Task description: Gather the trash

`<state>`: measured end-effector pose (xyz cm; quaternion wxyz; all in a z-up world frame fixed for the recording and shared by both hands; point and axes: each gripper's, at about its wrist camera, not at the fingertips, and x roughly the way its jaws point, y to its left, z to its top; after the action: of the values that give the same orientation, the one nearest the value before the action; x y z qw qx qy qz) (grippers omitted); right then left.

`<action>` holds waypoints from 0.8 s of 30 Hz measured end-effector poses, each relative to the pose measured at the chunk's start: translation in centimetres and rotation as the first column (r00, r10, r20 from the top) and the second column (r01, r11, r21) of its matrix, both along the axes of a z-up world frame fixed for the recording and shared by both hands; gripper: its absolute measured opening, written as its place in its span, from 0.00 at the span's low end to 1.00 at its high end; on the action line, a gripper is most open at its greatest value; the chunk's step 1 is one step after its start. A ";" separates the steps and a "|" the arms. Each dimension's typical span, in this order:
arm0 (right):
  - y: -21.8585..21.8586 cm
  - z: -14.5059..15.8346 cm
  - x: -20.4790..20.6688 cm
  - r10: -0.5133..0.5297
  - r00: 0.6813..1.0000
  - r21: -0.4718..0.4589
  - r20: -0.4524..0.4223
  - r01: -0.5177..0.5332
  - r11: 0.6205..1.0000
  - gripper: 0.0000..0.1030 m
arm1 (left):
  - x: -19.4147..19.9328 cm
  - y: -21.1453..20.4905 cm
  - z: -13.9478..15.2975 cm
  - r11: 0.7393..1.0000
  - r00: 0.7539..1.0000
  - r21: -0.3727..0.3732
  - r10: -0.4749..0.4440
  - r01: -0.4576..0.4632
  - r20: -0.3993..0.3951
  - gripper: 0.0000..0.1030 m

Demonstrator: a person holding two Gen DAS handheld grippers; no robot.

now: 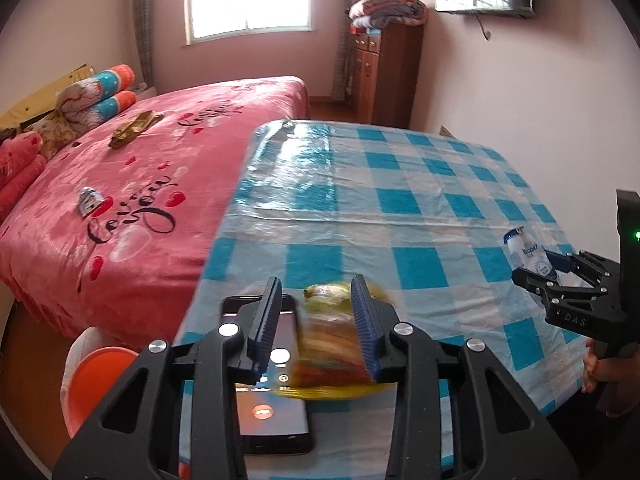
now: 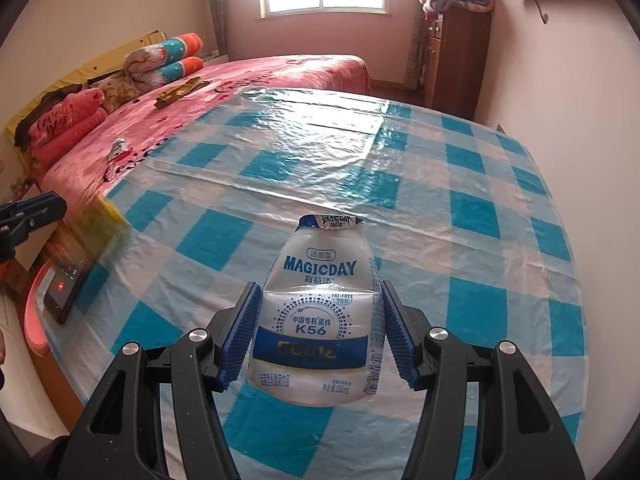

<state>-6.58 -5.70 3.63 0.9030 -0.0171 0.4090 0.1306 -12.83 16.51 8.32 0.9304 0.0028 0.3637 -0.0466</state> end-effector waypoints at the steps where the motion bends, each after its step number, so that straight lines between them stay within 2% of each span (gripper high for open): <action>1: 0.2 0.1 -0.1 0.004 1.000 -0.002 0.002 -0.004 1.000 0.59 | -0.2 0.6 0.1 1.000 1.000 -0.006 0.009 -0.009 0.002 0.37; 7: 1.5 -0.6 -0.1 0.026 1.000 -0.020 -0.013 -0.026 0.999 0.59 | -0.2 2.4 -0.3 0.998 0.999 -0.051 0.027 -0.028 -0.022 0.37; 12: 2.1 -1.2 -0.2 0.042 0.999 -0.026 -0.027 -0.043 0.999 0.59 | -0.3 1.1 -1.1 0.994 0.998 -0.108 -0.033 0.027 -0.058 0.40; 15: 2.3 -1.4 -0.3 0.050 0.998 -0.022 -0.030 -0.051 0.998 0.59 | -0.4 -1.0 -1.8 0.994 0.994 -0.079 -0.084 0.079 -0.071 0.52; 24: 1.7 -2.1 -0.5 0.057 0.998 0.009 -0.038 -0.056 0.998 0.59 | 1.8 -3.3 -4.6 0.991 0.979 -0.077 -0.121 0.109 -0.166 0.53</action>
<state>-7.08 -4.01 1.49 0.8910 -0.0225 0.4250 0.1580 -11.08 13.18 3.68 0.8913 -0.0117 0.4391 -0.1126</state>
